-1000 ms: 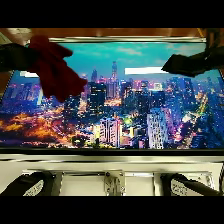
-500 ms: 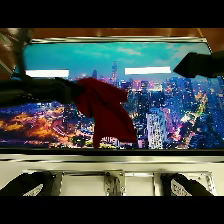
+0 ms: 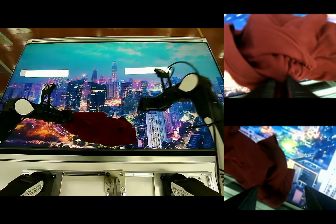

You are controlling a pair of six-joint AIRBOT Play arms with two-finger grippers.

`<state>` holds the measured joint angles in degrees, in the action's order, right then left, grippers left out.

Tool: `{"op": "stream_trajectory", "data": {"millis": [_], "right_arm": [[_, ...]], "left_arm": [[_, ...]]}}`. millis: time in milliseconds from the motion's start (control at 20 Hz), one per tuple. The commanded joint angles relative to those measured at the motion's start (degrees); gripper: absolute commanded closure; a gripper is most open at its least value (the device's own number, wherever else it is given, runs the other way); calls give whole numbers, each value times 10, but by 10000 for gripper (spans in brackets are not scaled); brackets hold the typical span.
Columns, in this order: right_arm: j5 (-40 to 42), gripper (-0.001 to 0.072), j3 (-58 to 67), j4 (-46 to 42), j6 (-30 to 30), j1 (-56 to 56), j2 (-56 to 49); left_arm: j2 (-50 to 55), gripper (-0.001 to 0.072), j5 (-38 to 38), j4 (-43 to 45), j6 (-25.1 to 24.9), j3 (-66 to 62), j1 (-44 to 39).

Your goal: Fold the shirts.

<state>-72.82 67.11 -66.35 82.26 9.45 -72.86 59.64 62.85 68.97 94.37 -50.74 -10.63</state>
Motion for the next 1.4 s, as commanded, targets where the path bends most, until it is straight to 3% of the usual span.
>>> {"op": "stream_trajectory", "data": {"millis": [0, 200, 300, 400, 600, 800, 850, 950, 1000, 1100, 1350], "right_arm": [[55, 20, -35, 0, 0, 14, -37], [-75, 20, -25, -32, -34, -69, -29], [-160, 20, -27, -67, -24, -128, -25], [-163, 20, -51, -56, -16, -166, -14], [-112, 20, -136, 17, -17, -172, 3], [-75, 20, -153, 40, -23, -137, 3], [-69, 20, -153, 39, -20, -130, 3], [-63, 20, -159, 48, -11, -116, 3], [-62, 20, -170, 60, -12, -104, 3], [-50, 20, -206, 74, -15, -73, 3], [14, 20, -276, 162, -15, -20, -18]], "left_arm": [[5, -9, 2, -4, 14, -3, 47], [5, -3, 117, -4, -53, -51, 156], [3, 1, 198, -9, -85, -38, 213], [-7, 1, 224, -17, -113, 21, 230], [-36, 10, 123, -146, -136, 194, 199], [-35, 25, -9, -220, -151, 233, 148], [-34, 132, -25, -221, -151, 233, 138], [-28, 476, -48, -221, -150, 233, 123], [-28, 610, -56, -221, -151, 233, 123], [-29, 667, -61, -220, -158, 233, 124], [-29, 669, -61, -218, -173, 232, 124]]}}
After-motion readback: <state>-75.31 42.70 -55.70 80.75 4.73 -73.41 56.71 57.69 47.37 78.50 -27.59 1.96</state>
